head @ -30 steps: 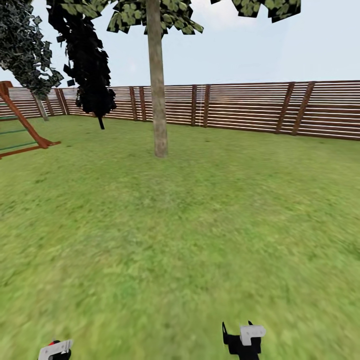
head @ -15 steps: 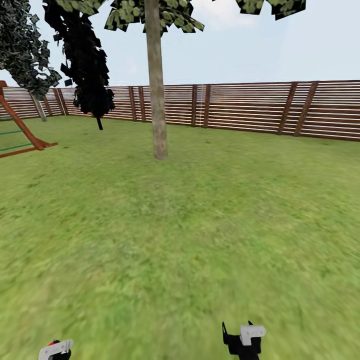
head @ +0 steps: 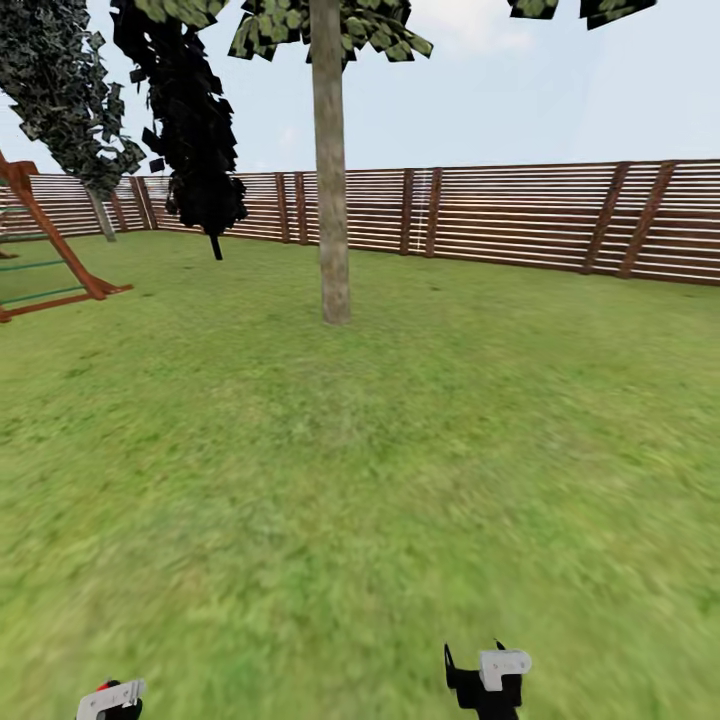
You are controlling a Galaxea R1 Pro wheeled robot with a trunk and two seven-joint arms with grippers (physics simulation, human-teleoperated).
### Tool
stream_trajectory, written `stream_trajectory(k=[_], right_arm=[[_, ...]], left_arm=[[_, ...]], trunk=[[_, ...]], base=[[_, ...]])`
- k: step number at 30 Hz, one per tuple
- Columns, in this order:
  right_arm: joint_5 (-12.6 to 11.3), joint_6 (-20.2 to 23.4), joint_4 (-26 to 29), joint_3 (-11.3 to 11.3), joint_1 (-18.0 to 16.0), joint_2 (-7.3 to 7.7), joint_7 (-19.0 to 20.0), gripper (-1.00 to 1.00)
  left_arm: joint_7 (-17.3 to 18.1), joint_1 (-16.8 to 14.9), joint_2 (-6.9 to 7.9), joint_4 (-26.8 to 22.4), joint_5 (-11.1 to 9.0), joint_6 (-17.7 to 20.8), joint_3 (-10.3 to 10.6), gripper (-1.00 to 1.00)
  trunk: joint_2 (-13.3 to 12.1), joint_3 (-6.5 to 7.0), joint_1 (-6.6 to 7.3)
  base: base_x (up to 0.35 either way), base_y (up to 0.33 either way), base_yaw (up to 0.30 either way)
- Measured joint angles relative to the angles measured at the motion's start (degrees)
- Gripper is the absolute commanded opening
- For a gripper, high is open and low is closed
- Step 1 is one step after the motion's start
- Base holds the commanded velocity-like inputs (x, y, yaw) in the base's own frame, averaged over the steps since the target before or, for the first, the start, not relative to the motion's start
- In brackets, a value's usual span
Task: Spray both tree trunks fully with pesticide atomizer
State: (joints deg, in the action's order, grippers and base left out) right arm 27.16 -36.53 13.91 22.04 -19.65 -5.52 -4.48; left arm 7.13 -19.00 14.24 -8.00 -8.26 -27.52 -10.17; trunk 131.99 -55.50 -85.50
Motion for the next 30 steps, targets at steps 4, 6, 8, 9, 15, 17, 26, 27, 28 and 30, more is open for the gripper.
stream_trajectory(k=[4,6,8,9,15,17,26,27,28,30], right_arm=[[0.0,0.0,0.0,0.0,-0.01,0.0,0.02,1.0],[0.0,0.0,0.0,0.0,-0.01,0.0,0.07,1.0],[0.0,0.0,0.01,0.0,0.01,0.0,0.08,1.0],[0.0,0.0,0.01,0.0,0.01,0.0,0.09,1.0],[0.0,0.0,0.01,0.0,0.0,0.0,0.09,1.0],[0.0,0.0,0.01,0.0,0.0,0.0,0.09,1.0],[0.0,0.0,0.02,0.0,0.02,0.0,0.09,1.0],[0.0,0.0,0.02,0.0,0.03,0.0,0.09,1.0],[0.0,0.0,0.02,0.0,0.02,0.0,0.09,1.0],[0.0,0.0,0.02,0.0,0.0,0.0,0.09,1.0]], left_arm=[[0.0,0.0,0.01,0.0,0.0,0.0,0.0,-1.0],[0.0,-0.01,0.0,0.0,0.0,0.0,0.0,-1.0],[0.0,-0.02,-0.01,0.02,0.0,0.0,0.0,-1.0],[0.0,-0.01,0.02,0.0,-0.01,-0.02,-0.01,-1.0],[0.0,-0.01,0.03,0.01,0.0,-0.02,0.0,-1.0],[0.0,-0.02,0.0,0.0,0.0,-0.02,0.01,-1.0],[0.0,-0.01,0.07,-0.05,0.0,-0.04,0.0,-1.0],[0.0,0.0,0.07,-0.06,0.0,-0.06,0.0,-1.0],[0.0,-0.01,0.08,-0.06,0.0,-0.03,0.0,-1.0],[0.0,-0.01,0.08,-0.06,0.0,-0.01,0.0,-1.0]], trunk=[[0.0,0.0,0.0],[0.0,0.0,0.0],[0.0,0.0,0.0],[0.0,0.0,0.0],[0.0,0.0,0.0],[0.0,0.0,0.0],[0.0,0.0,0.0],[0.0,0.0,0.0],[0.0,0.0,0.0],[0.0,0.0,0.0]], base=[[0.34,0.0,0.276],[0.34,0.0,0.191],[0.34,0.0,0.043],[0.34,0.0,0.015],[0.34,0.0,0.004],[0.34,0.0,0.0],[0.34,0.0,0.0],[0.34,0.0,0.0],[0.34,0.0,0.0],[0.34,0.0,0.0]])
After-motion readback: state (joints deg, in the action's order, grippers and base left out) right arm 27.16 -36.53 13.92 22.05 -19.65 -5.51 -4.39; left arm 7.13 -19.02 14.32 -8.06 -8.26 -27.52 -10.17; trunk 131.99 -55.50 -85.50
